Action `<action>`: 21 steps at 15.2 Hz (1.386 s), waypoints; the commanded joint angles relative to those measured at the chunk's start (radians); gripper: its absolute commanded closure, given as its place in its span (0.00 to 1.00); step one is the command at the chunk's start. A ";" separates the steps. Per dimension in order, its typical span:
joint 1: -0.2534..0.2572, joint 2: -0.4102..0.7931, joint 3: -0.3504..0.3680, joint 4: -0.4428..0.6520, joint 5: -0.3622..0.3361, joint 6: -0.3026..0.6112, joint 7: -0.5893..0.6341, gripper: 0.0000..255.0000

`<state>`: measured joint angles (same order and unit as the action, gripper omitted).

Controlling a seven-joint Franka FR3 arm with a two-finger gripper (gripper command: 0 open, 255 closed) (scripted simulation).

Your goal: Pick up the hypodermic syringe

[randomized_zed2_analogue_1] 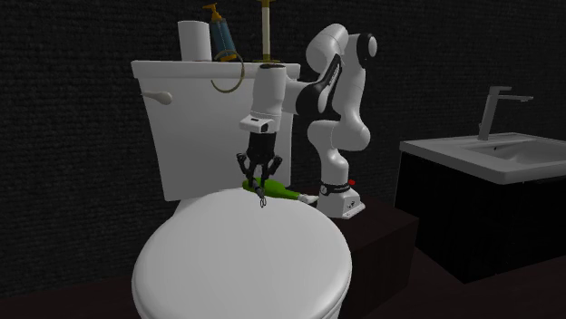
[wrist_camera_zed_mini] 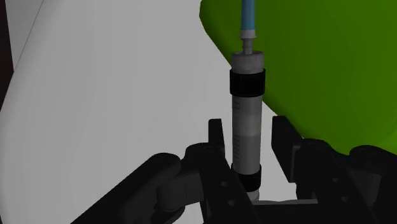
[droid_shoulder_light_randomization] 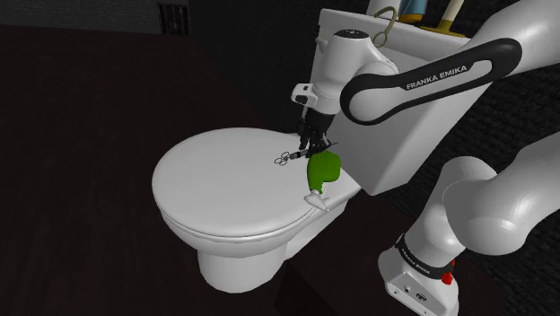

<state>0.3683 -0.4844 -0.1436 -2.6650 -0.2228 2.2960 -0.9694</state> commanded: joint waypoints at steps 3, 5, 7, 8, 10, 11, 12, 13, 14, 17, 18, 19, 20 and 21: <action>0.000 0.000 0.000 -0.001 0.000 0.001 0.000 1.00; 0.000 0.000 0.000 -0.001 0.000 0.001 0.000 1.00; 0.000 0.000 0.000 -0.001 0.000 0.001 0.000 1.00; 0.000 0.002 0.000 0.001 0.000 0.002 0.000 1.00; 0.002 -0.013 0.001 0.018 0.004 -0.030 -0.004 1.00; 0.002 -0.020 0.002 0.027 0.006 -0.046 -0.006 1.00; 0.003 -0.027 0.003 0.036 0.008 -0.062 -0.008 1.00; 0.004 -0.033 0.004 0.045 0.010 -0.077 -0.010 1.00; 0.004 -0.039 0.005 0.054 0.012 -0.093 -0.012 1.00; 0.007 -0.056 0.008 0.083 0.017 -0.138 -0.017 1.00; 0.007 -0.061 0.009 0.094 0.019 -0.153 -0.019 1.00; 0.008 -0.065 0.010 0.104 0.020 -0.168 -0.020 1.00; 0.008 -0.069 0.011 0.114 0.022 -0.183 -0.022 1.00; 0.009 -0.073 0.012 0.125 0.024 -0.197 -0.024 1.00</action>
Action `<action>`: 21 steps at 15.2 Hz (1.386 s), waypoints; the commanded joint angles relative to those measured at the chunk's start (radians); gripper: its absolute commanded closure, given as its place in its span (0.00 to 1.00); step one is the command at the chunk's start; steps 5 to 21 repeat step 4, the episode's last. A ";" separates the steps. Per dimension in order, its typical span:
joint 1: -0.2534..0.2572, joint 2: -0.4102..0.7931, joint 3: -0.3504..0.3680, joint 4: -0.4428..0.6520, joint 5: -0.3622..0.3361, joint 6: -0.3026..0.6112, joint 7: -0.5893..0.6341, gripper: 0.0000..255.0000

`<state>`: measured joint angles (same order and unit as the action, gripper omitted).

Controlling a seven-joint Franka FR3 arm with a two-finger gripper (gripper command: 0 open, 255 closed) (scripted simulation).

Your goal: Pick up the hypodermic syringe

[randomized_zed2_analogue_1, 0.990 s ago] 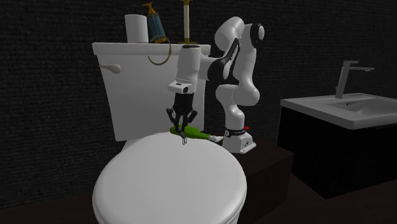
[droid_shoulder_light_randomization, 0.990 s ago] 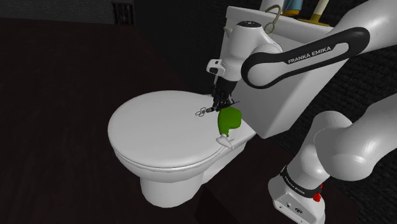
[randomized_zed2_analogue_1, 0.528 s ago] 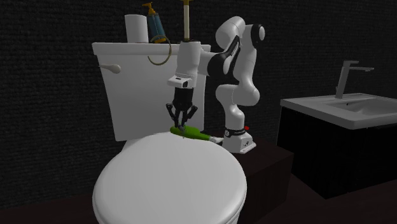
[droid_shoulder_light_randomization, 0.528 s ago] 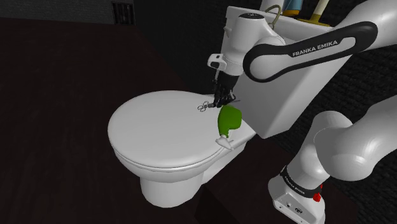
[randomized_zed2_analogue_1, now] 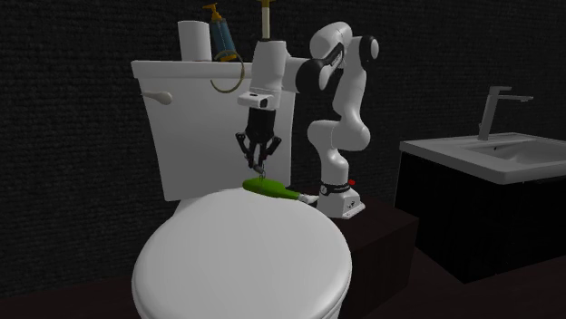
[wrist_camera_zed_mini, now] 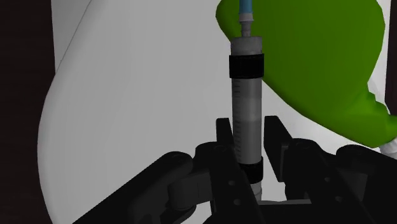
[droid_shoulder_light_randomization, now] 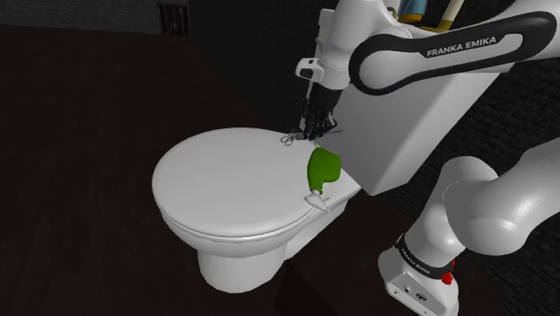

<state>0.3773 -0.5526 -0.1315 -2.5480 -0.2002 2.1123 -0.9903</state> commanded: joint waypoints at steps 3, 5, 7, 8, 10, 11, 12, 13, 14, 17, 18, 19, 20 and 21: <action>0.001 -0.013 0.002 0.032 0.004 -0.045 -0.006 1.00; 0.001 -0.013 0.002 0.032 0.004 -0.045 -0.006 1.00; 0.001 -0.013 0.002 0.032 0.004 -0.045 -0.006 1.00; 0.001 -0.013 0.002 0.032 0.004 -0.045 -0.006 1.00; 0.001 -0.013 0.002 0.032 0.004 -0.045 -0.006 1.00; 0.001 -0.013 0.002 0.032 0.004 -0.045 -0.006 1.00; 0.001 -0.013 0.002 0.032 0.004 -0.045 -0.006 1.00; 0.001 -0.013 0.002 0.032 0.004 -0.045 -0.006 1.00; 0.001 -0.013 0.002 0.032 0.004 -0.045 -0.006 1.00; 0.001 -0.013 0.002 0.032 0.004 -0.045 -0.006 1.00; 0.001 -0.013 0.002 0.032 0.004 -0.045 -0.006 1.00; 0.001 -0.013 0.002 0.032 0.004 -0.045 -0.006 1.00; 0.001 -0.013 0.002 0.032 0.004 -0.045 -0.006 1.00; 0.001 -0.013 0.002 0.032 0.004 -0.045 -0.006 1.00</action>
